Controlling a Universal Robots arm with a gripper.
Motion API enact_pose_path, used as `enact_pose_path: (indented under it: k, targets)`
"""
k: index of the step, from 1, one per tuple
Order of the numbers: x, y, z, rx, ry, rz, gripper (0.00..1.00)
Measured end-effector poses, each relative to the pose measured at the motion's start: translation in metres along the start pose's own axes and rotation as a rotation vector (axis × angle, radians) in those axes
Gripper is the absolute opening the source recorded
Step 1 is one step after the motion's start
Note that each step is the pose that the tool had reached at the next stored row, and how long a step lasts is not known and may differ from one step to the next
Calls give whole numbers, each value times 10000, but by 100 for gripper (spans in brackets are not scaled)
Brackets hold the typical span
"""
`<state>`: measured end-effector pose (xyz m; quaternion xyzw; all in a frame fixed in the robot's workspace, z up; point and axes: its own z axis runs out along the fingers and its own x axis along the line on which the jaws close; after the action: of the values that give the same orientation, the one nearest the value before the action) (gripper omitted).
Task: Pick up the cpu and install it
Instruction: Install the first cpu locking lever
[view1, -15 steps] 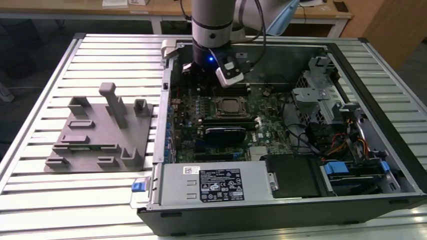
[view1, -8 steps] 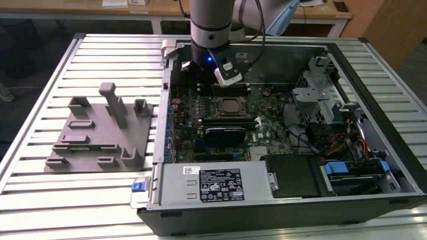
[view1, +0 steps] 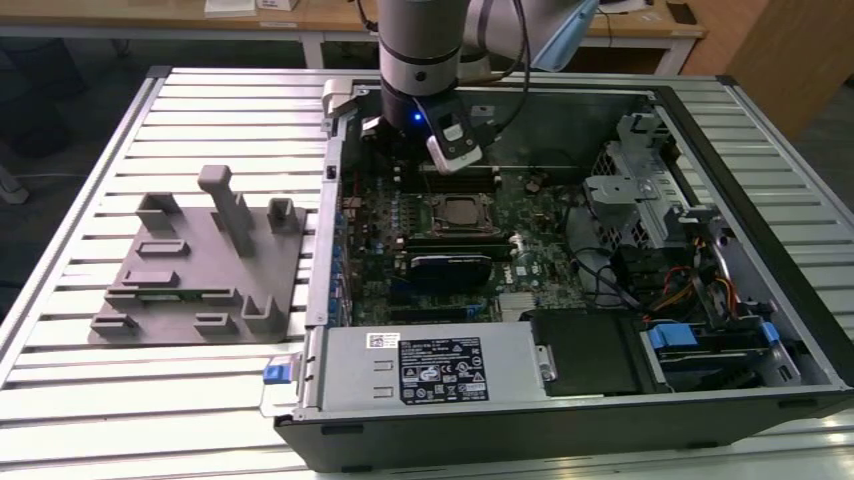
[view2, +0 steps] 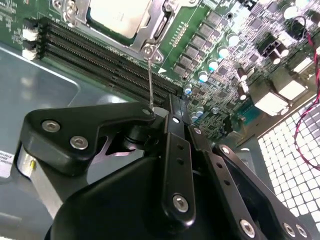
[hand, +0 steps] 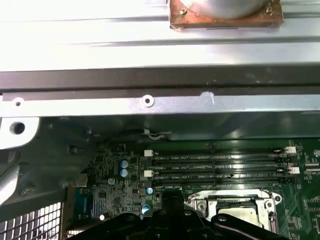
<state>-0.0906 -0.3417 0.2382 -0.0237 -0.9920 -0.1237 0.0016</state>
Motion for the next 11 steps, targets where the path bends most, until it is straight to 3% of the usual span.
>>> enact_pose_path:
  k: [2, 7, 11]
  targets:
    - [0, 1, -2, -43, -1, 0, 11]
    - [-3, 1, -3, -44, 1, -1, 11]
    - [-59, 4, -3, -44, 1, 0, 11]
